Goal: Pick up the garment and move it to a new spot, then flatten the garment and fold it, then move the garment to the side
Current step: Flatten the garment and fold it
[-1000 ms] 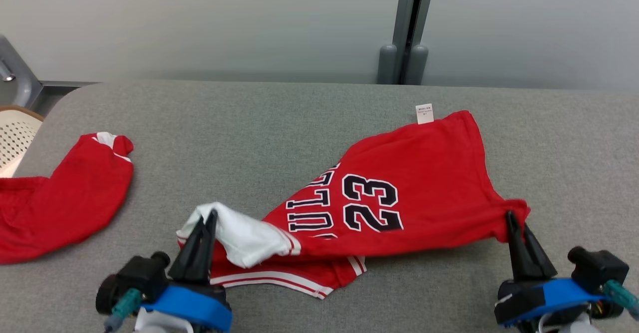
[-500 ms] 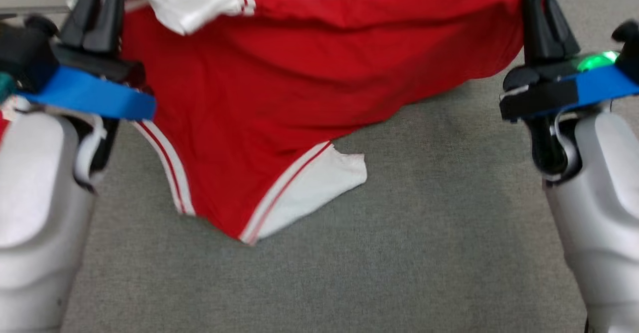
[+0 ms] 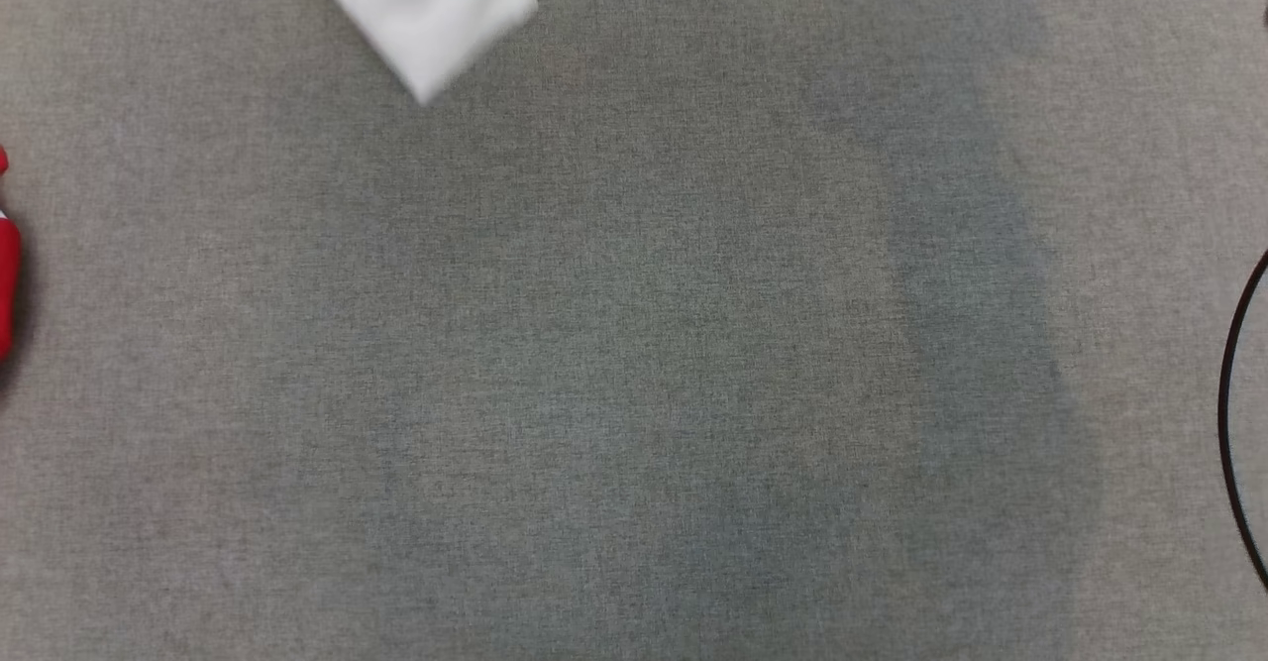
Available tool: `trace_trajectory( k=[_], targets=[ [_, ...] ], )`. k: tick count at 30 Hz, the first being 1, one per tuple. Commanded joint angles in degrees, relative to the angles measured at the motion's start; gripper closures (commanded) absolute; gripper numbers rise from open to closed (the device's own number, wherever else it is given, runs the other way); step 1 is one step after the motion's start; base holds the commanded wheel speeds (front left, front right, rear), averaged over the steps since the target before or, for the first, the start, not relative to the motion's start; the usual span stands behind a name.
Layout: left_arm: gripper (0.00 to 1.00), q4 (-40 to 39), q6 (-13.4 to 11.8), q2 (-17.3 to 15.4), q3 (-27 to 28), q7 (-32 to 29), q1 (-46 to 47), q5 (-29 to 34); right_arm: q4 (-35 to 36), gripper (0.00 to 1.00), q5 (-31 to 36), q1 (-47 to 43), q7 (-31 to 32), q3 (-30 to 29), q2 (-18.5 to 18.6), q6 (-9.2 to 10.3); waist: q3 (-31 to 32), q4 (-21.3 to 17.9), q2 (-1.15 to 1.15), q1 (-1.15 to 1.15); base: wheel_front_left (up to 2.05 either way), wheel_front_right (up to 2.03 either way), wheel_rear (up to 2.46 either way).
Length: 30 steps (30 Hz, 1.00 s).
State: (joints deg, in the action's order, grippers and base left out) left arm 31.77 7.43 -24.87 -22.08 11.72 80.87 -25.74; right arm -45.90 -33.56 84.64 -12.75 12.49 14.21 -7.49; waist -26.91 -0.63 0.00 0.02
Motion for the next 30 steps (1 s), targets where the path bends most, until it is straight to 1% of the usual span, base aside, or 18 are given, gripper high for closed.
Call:
trace_trajectory(
  k=[1,4,7,10,12,16,20,23,26,30],
  targets=[
    [1.0,0.58,0.07,0.18,-0.18,0.19,1.44,-0.27,-0.8,1.0,-0.16,1.3,-0.49,0.15,0.44,-0.01,-0.03,0.0,0.0,-0.02,0.0,0.0,0.0],
    [1.0,3.04,0.07,0.64,-1.99,0.5,5.47,-1.11,-4.19,1.0,-0.79,5.26,-0.84,1.04,0.38,-0.01,-0.29,-0.07,0.0,-0.02,0.0,0.0,0.0],
    [1.0,4.98,0.07,1.27,-3.96,1.03,7.58,-1.97,-6.81,1.0,-1.92,7.26,-1.37,1.32,0.15,-0.01,-0.62,0.19,0.0,-0.02,0.0,0.0,0.0],
    [1.0,6.46,0.07,1.37,-5.6,1.87,7.42,-3.18,-8.51,1.0,-3.14,7.03,-1.73,2.41,-0.41,-0.01,-1.52,0.5,0.0,-0.02,0.0,0.0,0.0],
    [1.0,7.63,0.07,1.63,-4.85,2.69,5.37,-4.14,-9.09,1.0,-4.87,4.93,-1.96,2.77,-0.96,-0.01,-1.78,0.55,0.0,-0.02,0.0,0.0,0.0],
    [1.0,8.13,-0.41,3.58,-3.98,3.44,-1.59,-4.83,-8.98,1.0,-7.18,-0.74,-2.33,4.86,-1.37,-0.01,-1.97,0.67,0.0,-0.02,0.0,0.0,0.0],
    [1.0,2.81,-1.08,4.66,-1.23,3.5,-10.52,-3.51,-6.29,1.0,-10.04,-7.44,-2.49,6.64,-1.62,-0.01,-1.69,0.75,0.0,-0.02,0.0,0.0,0.0],
    [1.0,-2.27,-1.73,6.36,0.72,3.52,-18.66,-1.94,-1.82,1.0,-11.79,-14.26,-2.48,6.72,-1.49,-0.01,-1.2,0.76,0.0,-0.02,0.0,0.0,0.0],
    [1.0,-7.73,-2.95,7.02,3.08,3.52,-28.09,-0.22,3.41,1.0,-13.01,-21.91,-2.48,6.78,-1.48,-0.01,-0.27,0.52,0.0,-0.02,0.0,0.0,0.0],
    [1.0,-12.95,-3.77,8.74,5.55,3.53,-39.83,1.03,9.05,1.0,-12.71,-32.2,-2.47,7.92,-0.59,-0.01,1.46,0.8,0.0,-0.02,0.0,0.0,0.0]
  ],
)
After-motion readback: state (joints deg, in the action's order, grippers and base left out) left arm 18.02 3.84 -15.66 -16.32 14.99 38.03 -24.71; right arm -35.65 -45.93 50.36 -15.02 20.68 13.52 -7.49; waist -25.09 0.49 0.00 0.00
